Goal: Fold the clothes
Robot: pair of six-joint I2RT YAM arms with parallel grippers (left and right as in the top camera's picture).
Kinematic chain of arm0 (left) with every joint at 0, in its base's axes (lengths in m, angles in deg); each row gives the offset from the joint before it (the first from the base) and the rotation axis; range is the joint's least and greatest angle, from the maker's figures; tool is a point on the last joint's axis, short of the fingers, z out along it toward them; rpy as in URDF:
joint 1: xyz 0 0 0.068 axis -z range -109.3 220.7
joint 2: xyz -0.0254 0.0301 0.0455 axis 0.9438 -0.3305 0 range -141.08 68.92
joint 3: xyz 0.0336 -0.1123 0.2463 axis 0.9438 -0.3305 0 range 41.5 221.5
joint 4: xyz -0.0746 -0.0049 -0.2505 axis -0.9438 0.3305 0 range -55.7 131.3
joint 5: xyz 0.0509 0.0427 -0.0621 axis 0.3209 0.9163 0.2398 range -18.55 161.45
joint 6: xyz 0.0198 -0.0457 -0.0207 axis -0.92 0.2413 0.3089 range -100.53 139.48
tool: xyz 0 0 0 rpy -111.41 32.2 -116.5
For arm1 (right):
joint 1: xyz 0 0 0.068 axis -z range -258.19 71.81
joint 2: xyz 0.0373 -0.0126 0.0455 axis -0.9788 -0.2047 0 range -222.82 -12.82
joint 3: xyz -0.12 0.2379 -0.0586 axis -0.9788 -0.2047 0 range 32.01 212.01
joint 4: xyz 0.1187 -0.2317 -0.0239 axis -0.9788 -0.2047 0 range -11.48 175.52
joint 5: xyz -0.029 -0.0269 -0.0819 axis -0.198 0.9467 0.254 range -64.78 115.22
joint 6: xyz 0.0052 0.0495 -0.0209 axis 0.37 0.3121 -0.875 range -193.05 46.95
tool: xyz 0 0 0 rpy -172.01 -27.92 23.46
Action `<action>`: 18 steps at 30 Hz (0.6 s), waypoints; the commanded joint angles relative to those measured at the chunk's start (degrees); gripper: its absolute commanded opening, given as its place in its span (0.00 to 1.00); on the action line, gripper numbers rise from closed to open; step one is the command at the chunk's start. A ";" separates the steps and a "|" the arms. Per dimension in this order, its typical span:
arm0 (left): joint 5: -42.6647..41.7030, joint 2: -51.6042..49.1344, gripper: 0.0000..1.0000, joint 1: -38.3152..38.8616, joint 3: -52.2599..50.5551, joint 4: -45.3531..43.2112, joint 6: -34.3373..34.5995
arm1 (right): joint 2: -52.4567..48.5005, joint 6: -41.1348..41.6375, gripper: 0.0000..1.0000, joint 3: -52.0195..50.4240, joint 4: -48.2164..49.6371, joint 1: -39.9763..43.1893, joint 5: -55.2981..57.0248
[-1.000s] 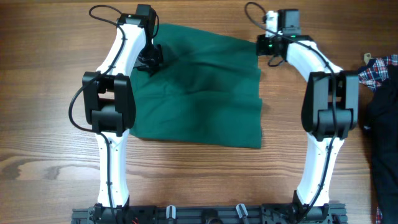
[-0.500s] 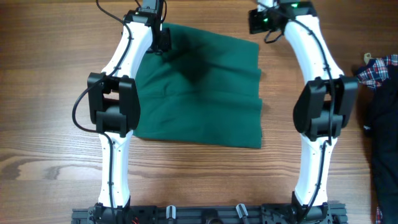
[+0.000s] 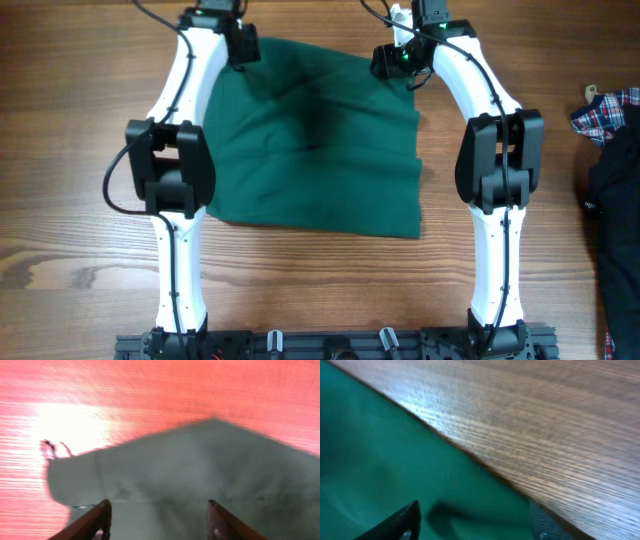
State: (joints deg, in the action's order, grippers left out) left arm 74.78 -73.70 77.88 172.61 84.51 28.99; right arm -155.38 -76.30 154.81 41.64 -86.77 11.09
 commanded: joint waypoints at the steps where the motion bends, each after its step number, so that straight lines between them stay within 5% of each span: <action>1: -10.49 -0.24 0.74 -4.15 3.21 1.84 1.88 | 6.95 3.96 0.79 0.37 -0.68 1.05 1.73; 5: -11.45 -1.95 0.76 -8.50 3.04 1.42 1.81 | 6.12 4.94 0.96 0.35 -3.10 1.07 5.77; 11: -11.23 -1.62 0.74 -8.59 3.13 6.03 1.42 | 6.97 7.67 0.93 0.37 -9.09 2.01 6.47; 14: -11.19 5.18 0.87 -8.81 3.17 12.85 8.48 | 11.98 7.74 0.95 0.35 -15.96 2.45 6.95; 18: -10.84 7.26 1.00 -8.94 3.15 7.34 5.46 | 13.38 7.96 1.00 0.35 -13.29 4.07 3.56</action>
State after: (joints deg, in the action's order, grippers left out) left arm 64.23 -68.94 69.14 174.88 93.43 34.83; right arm -143.21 -69.17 154.84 27.78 -83.97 17.36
